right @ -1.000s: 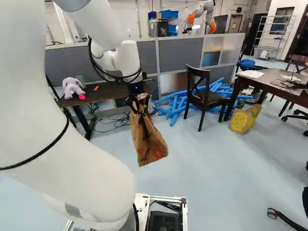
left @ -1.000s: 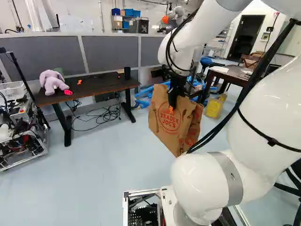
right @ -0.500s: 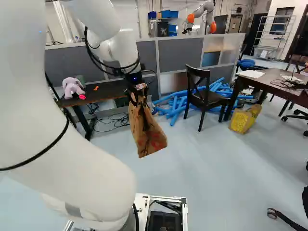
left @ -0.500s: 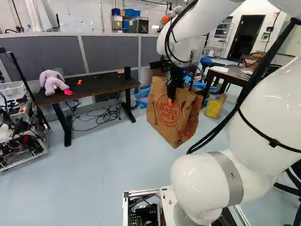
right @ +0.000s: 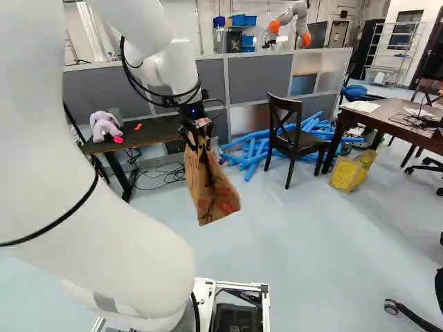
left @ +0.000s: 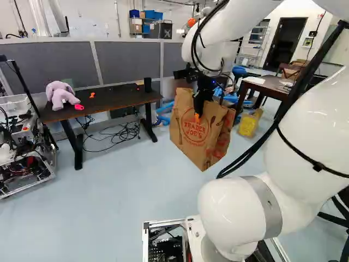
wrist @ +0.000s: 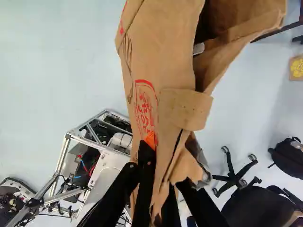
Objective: Pick up the bag on the ground and place it on the table
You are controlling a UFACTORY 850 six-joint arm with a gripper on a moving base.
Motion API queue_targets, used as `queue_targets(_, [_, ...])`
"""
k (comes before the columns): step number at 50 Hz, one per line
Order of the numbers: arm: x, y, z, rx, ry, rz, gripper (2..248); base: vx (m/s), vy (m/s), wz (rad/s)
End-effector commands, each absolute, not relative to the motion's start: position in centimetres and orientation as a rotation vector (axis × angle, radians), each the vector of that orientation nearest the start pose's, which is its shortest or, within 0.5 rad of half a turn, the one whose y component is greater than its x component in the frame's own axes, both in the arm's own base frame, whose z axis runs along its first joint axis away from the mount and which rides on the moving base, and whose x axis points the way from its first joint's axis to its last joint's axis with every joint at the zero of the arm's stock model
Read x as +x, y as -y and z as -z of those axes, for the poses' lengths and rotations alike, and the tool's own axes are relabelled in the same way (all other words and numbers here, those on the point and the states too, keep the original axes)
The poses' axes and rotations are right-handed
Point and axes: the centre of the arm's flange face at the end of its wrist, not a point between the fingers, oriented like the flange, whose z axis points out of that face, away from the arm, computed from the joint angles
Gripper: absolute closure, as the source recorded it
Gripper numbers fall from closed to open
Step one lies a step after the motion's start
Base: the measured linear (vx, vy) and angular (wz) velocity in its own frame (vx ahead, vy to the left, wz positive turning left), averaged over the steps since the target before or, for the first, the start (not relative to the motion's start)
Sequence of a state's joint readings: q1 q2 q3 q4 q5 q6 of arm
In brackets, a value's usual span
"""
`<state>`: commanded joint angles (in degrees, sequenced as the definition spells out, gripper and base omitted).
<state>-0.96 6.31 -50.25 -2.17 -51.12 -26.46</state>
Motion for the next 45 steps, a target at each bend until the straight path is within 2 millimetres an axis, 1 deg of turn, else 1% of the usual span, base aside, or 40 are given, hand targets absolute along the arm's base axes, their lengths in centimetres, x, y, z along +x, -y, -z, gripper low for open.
queue_targets(11, [40.37,0.94,-55.25,-3.104,0.739,0.136,229,0.050,0.001,-0.001])
queue_targets(21, [40.37,0.94,-55.25,-3.104,0.739,0.136,229,0.118,0.001,-0.004])
queue_targets(45, [40.37,0.94,-55.25,-3.104,0.739,0.136,229,0.164,0.039,0.167])
